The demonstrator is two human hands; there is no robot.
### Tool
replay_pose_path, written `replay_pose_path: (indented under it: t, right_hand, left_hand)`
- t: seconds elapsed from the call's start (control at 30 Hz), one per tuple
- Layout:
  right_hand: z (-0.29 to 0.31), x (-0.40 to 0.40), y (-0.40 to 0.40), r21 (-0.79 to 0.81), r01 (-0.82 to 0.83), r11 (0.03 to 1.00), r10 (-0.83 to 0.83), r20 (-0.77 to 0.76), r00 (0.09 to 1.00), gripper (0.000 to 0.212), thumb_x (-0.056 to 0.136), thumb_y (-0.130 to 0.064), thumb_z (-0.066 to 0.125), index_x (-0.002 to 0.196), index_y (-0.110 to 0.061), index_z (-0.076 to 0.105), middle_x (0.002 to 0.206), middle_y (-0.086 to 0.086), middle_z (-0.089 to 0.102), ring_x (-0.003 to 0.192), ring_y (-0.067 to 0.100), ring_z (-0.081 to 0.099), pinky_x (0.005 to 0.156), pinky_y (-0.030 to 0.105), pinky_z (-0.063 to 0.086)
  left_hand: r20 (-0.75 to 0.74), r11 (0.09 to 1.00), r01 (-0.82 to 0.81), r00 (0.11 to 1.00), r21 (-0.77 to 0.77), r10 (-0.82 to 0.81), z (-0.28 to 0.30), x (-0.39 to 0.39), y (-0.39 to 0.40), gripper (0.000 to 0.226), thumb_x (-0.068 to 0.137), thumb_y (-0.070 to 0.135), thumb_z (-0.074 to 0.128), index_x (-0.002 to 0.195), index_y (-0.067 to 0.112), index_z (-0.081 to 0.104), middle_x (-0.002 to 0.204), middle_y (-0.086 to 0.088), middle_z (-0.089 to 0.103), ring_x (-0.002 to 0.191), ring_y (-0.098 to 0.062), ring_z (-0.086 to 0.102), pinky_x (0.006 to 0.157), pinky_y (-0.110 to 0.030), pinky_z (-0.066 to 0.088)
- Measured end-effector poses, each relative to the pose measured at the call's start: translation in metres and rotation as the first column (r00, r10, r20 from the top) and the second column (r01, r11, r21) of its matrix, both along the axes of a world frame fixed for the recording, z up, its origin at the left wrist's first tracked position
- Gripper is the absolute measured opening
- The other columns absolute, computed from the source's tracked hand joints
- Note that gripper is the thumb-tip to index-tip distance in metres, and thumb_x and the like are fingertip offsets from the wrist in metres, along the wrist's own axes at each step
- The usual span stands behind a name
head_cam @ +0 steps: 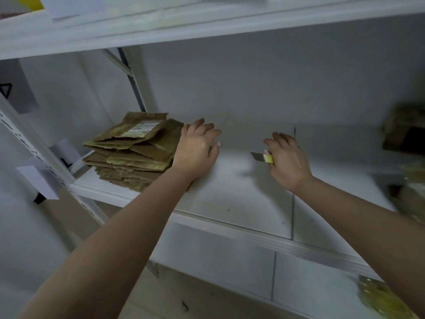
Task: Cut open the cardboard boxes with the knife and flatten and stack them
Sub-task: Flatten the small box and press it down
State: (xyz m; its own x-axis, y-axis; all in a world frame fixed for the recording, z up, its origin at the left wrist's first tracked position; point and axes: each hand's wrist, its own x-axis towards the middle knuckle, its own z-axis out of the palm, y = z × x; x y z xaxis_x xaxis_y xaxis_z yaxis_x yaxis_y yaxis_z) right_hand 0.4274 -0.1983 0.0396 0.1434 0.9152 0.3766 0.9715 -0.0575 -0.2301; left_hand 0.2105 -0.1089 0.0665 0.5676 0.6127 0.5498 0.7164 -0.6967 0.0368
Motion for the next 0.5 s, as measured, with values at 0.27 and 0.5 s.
replay_pose_path:
  t: [0.27, 0.5]
  right_hand:
    - [-0.007, 0.114, -0.083, -0.027, -0.088, 0.996, 0.087, -0.034, 0.996, 0.042, 0.092, -0.008, 0.046, 0.134, -0.010, 0.049, 0.142, 0.015, 0.043, 0.135, 0.031, 0.030, 0.103, 0.040, 0.034]
    - [-0.001, 0.174, -0.120, -0.003, -0.089, 0.996, 0.088, -0.084, 0.993, 0.045, 0.087, -0.004, 0.050, 0.132, -0.006, 0.050, 0.140, 0.017, 0.045, 0.132, 0.033, 0.033, 0.104, 0.041, 0.034]
  left_hand:
    - [-0.181, 0.983, 0.142, 0.970, -0.120, -0.162, -0.034, 0.135, -0.095, 0.042, 0.089, 0.021, 0.053, 0.127, 0.006, 0.059, 0.136, -0.021, 0.051, 0.134, -0.042, 0.038, 0.106, -0.058, 0.034]
    - [-0.196, 0.973, 0.156, 0.962, -0.170, -0.188, -0.043, 0.206, -0.138, 0.044, 0.089, 0.023, 0.056, 0.129, 0.005, 0.058, 0.136, -0.022, 0.051, 0.133, -0.043, 0.039, 0.107, -0.054, 0.035]
